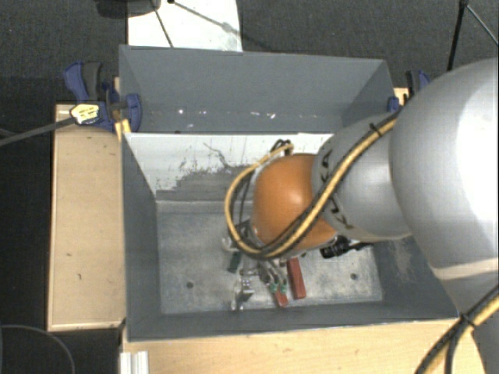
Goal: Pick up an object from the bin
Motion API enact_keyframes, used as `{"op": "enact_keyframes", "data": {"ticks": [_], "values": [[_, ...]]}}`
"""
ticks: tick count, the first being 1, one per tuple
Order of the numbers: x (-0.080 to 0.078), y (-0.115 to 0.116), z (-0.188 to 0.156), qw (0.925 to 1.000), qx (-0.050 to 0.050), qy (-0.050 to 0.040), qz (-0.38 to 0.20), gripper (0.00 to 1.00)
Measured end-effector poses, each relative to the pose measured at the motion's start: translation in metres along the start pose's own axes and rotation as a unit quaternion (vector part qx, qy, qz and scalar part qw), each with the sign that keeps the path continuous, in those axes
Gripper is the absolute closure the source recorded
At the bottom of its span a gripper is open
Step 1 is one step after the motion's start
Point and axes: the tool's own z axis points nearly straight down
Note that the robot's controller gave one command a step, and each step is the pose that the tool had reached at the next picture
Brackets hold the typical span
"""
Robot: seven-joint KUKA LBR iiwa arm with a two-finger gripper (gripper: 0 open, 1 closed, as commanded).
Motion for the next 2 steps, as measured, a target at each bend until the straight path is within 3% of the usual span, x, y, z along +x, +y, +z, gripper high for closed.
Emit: {"op": "enact_keyframes", "data": {"ticks": [1, 2], "values": [[-0.028, -0.015, -0.002, 0.9975, 0.001, 0.0035, -0.071, 0.00], [-0.067, -0.063, -0.008, 0.9965, 0.003, -0.0005, -0.083, 1.00]]}}
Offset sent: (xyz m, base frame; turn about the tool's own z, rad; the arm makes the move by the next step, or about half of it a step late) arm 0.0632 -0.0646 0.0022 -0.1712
